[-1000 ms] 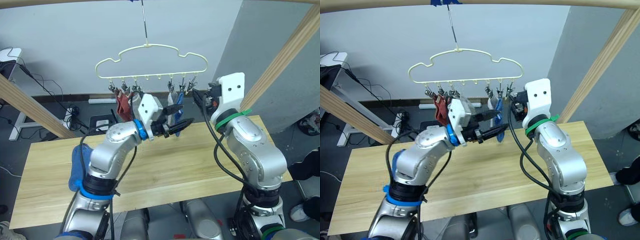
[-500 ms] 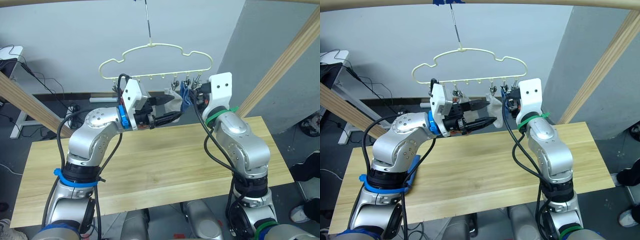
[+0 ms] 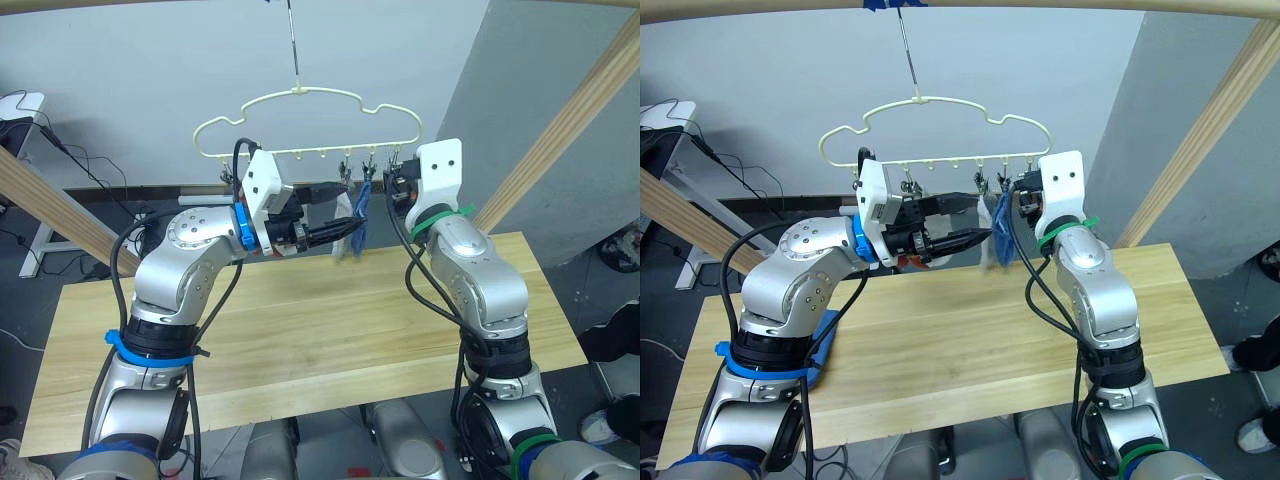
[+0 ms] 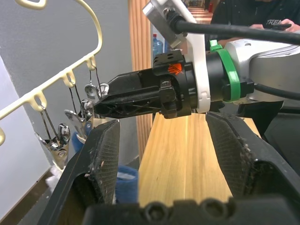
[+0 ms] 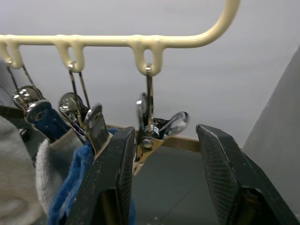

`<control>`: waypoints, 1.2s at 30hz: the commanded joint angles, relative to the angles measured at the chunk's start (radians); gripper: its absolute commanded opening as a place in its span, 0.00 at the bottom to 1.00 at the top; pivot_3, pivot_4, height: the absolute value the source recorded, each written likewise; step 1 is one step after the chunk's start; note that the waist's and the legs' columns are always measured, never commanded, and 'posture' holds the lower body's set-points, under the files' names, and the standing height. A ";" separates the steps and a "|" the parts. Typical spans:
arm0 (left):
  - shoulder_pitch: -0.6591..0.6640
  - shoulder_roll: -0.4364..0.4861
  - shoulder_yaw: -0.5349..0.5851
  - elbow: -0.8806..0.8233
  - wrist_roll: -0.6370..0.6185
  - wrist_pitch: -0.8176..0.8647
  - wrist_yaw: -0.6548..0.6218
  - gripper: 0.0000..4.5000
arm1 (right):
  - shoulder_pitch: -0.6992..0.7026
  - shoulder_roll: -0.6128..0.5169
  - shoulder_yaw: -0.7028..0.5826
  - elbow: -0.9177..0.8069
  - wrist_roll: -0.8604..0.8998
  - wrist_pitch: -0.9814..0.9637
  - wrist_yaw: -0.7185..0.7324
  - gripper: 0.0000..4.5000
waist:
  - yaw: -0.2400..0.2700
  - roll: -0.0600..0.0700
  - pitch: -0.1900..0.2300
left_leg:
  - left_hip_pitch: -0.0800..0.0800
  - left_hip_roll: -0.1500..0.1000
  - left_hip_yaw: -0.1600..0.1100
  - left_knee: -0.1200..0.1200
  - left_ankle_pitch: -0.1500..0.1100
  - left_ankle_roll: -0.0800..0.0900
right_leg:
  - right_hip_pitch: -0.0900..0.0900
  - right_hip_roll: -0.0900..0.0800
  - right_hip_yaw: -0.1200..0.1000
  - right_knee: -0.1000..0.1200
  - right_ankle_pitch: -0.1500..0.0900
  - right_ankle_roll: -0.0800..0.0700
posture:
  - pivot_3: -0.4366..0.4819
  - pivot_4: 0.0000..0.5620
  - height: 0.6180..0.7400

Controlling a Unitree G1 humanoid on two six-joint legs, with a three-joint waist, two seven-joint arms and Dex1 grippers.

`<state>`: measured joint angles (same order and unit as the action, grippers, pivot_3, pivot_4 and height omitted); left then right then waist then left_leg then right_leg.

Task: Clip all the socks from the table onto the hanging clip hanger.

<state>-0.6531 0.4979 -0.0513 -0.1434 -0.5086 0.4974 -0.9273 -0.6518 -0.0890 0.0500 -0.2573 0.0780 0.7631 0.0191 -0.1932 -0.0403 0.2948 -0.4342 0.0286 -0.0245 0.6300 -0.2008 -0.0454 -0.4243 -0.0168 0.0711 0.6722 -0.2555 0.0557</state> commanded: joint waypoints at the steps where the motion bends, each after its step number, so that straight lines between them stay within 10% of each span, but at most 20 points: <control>1: -0.017 0.002 0.014 -0.015 -0.002 -0.015 -0.004 0.72 | -0.021 0.007 -0.028 -0.020 -0.008 -0.039 -0.014 0.48 | 0.000 0.000 0.000 | 0.000 0.000 0.000 0.000 0.000 0.000 | 0.000 0.000 0.000 0.000 0.000 0.000 | 0.21 0.46 1.00; 36: -0.019 0.006 0.007 0.000 0.014 -0.021 -0.012 0.72 | -0.067 0.230 -0.101 -0.047 0.056 0.038 -0.141 0.48 | -0.001 0.000 0.000 | 0.000 0.000 0.000 0.000 0.000 0.000 | 0.000 0.000 0.000 0.002 0.000 0.000 | 0.21 0.44 1.00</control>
<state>-0.6555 0.5006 -0.0522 -0.1254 -0.4938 0.4940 -0.9316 -0.7003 0.1293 -0.0556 -0.2496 0.1233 0.8133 -0.1151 -0.1938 -0.0402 0.2948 -0.4341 0.0288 -0.0248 0.6305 -0.2007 -0.0455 -0.4246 -0.0171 0.0710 0.6741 -0.2552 0.0553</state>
